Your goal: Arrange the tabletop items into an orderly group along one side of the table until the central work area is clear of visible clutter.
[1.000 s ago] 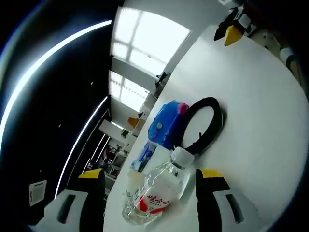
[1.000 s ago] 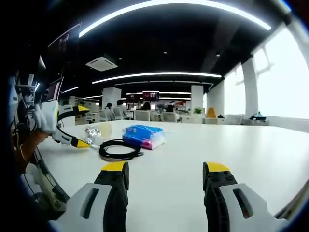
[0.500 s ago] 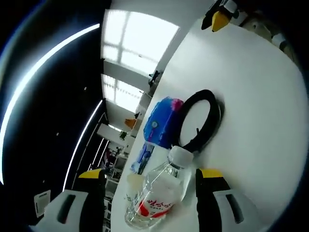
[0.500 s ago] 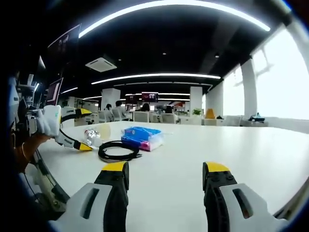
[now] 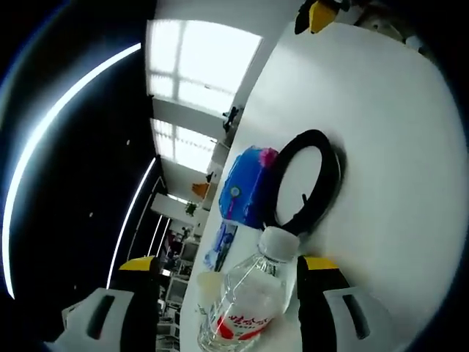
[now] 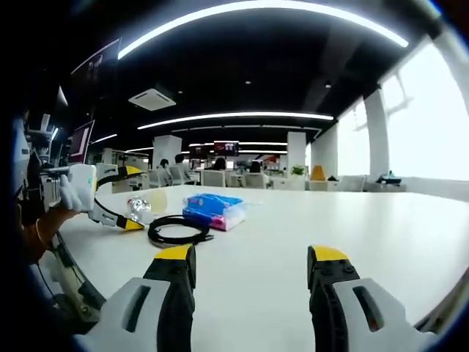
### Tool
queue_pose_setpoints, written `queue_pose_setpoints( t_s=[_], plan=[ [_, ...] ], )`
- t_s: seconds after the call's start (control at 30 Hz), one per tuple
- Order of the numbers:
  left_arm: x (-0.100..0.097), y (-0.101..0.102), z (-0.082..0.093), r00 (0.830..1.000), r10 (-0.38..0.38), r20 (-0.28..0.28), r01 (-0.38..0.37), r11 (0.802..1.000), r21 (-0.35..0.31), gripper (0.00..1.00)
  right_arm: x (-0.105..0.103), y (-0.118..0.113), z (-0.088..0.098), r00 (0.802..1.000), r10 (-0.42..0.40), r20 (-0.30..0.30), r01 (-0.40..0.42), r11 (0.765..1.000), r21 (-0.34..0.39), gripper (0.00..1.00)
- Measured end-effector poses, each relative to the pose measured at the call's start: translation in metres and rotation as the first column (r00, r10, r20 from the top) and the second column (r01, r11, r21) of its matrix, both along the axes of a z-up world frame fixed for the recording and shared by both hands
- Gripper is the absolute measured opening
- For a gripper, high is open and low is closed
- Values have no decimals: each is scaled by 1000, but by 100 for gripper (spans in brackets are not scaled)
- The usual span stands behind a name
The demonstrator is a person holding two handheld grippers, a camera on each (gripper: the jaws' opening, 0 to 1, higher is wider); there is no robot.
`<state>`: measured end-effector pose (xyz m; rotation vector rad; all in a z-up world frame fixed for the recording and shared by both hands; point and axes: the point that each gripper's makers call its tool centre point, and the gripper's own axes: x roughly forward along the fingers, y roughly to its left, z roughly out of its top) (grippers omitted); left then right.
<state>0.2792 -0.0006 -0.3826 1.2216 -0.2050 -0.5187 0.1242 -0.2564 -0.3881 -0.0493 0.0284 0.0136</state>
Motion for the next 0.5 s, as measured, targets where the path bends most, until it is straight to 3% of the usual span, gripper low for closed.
queue_pose_setpoints(
  t_s=[0.5],
  plan=[
    [6, -7, -1, 999, -7, 33, 4, 997, 76, 74, -3, -6, -6, 1000, -14, -13, 14, 1000, 8, 59]
  ],
)
